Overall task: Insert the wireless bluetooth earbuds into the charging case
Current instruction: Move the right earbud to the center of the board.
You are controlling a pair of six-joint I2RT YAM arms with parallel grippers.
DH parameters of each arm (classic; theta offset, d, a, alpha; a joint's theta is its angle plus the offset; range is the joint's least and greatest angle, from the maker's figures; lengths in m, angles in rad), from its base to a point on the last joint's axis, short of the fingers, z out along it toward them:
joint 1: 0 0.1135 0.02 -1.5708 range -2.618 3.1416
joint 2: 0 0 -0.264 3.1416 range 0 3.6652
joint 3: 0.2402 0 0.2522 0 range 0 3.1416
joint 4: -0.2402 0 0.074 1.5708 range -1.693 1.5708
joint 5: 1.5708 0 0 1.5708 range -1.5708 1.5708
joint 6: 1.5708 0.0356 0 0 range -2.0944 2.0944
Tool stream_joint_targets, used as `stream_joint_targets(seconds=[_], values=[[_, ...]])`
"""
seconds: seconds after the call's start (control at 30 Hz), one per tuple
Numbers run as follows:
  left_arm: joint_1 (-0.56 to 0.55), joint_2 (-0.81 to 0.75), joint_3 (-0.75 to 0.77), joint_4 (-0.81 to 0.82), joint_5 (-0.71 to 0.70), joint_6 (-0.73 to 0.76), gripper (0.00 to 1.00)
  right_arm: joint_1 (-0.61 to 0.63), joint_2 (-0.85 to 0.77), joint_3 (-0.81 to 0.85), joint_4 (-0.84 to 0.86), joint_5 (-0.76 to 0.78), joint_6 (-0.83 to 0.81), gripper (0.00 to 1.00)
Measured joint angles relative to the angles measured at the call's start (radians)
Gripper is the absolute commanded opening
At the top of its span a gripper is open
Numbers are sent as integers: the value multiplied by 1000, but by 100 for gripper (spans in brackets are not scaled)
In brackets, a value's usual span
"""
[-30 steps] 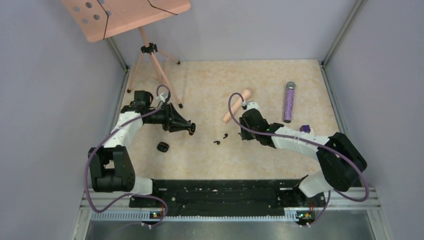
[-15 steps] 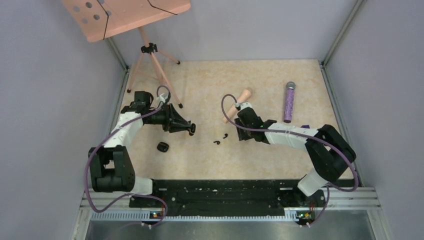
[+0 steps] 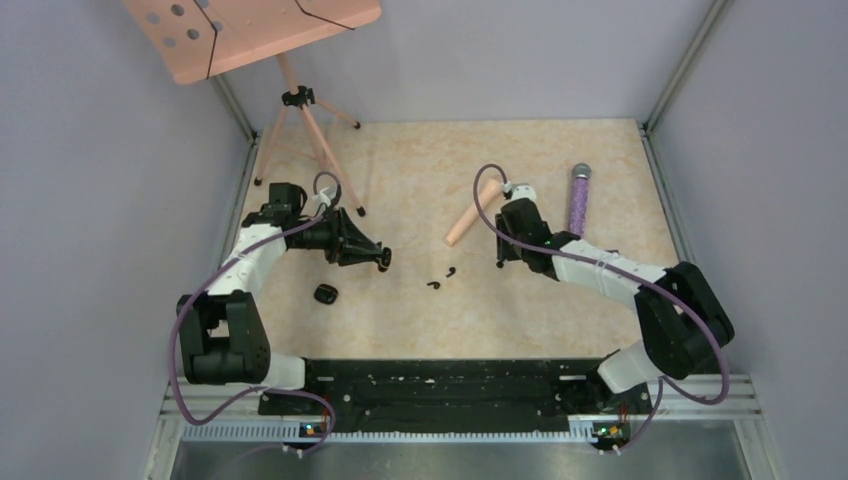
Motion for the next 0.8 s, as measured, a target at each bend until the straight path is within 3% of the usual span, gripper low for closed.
stream_joint_targets(seconds=[0.33, 0.8], values=[[0, 0, -4, 1, 1, 0, 0, -3, -29, -19, 33, -50, 33, 37], [0, 0, -13, 2, 8, 1, 0, -3, 64, -13, -2, -135, 35, 38]])
